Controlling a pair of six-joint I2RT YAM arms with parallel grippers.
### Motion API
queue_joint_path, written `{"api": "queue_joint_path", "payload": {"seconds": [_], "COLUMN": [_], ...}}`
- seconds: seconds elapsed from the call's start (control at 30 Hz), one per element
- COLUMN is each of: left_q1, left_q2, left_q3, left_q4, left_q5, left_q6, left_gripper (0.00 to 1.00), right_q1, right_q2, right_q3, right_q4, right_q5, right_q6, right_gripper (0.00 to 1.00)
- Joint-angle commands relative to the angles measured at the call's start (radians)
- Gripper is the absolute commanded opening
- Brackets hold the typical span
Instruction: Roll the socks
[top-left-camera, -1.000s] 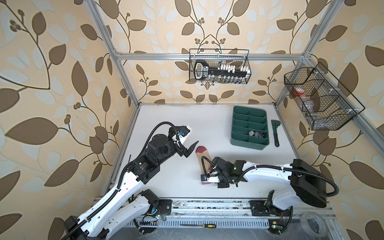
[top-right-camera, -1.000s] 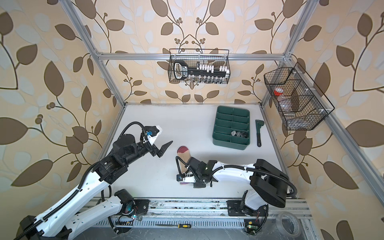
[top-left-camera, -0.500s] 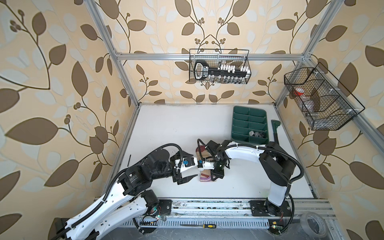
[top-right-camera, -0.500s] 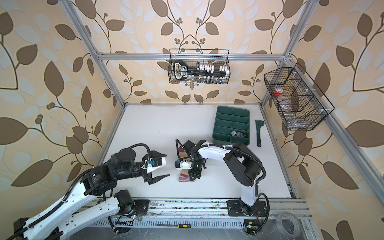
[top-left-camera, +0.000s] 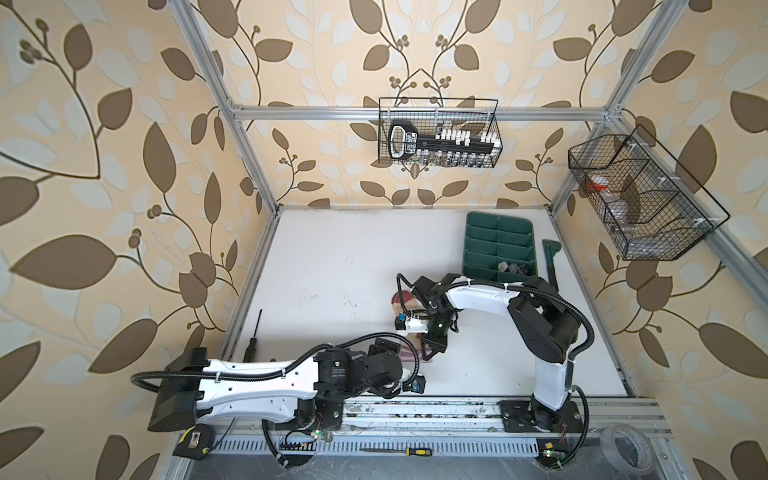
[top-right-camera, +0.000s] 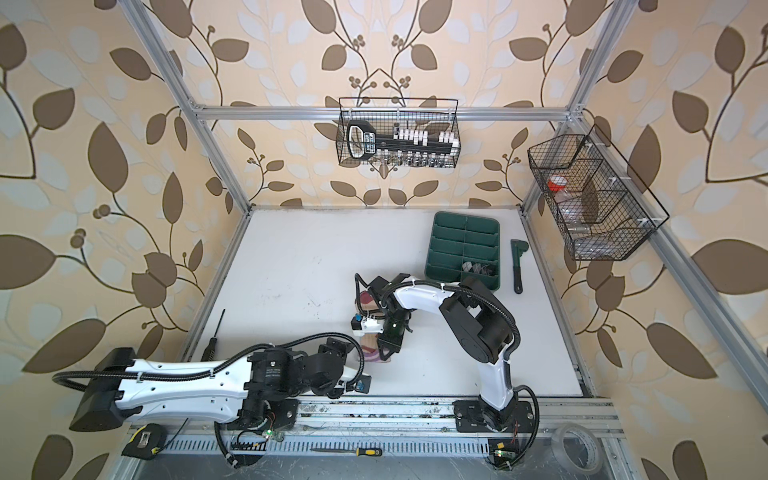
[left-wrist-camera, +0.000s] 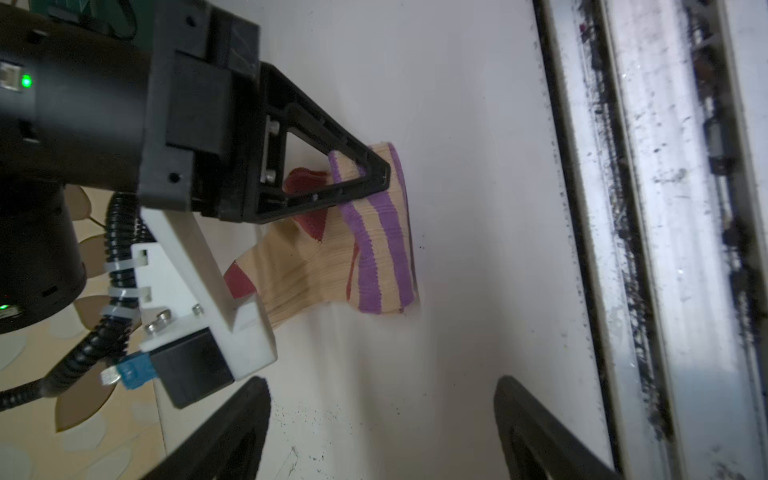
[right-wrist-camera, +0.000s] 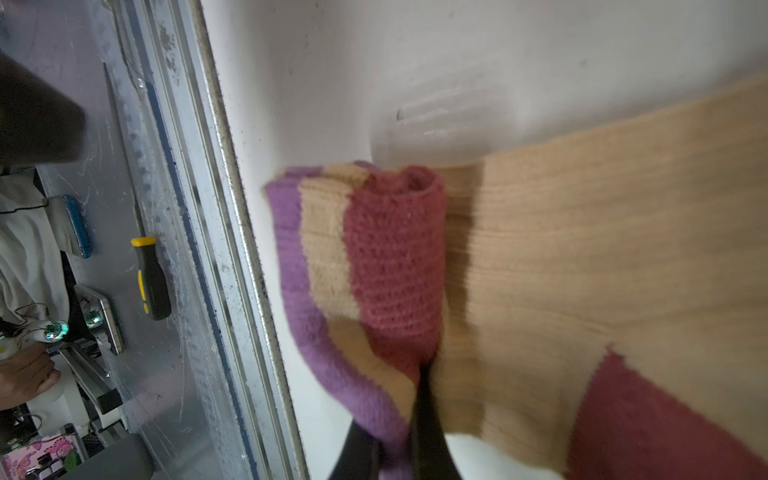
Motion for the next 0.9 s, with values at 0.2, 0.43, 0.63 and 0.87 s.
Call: {"api": "queue_joint_path", "payload": {"seconds": [0.2,0.43,0.63,0.87], "left_q1": [-0.019,-0.019,-0.020,-0.020], "left_q2": [0.182,0.262,0.335,0.440], "left_q3": [0.038,0.018,0.034,0.050], "left_q4": [0.176,0.252,0.271,0.305], "left_q5": [-0.103,-0.126,-0.111,-0.123], "left_q6": [-0.109,-0.128,-0.156,-0.163], "left_gripper": [0.82,0.74,0.52,0.29], "right_q1": [-0.010,-0.018,-0.019,-0.022], "right_q2": [0.055,0.049,0.054,0.049], "right_q3": [-0.011,-0.014,-0.007,-0.021], "right_q4": [0.030,0.031,0.031,0.036], "right_q5": [0.040,0.041,0.042,0.045], "right_q6": [-0.015,-0.021,-0.023,-0.026], "right_gripper": [0.00,0.00,0.00,0.00]}}
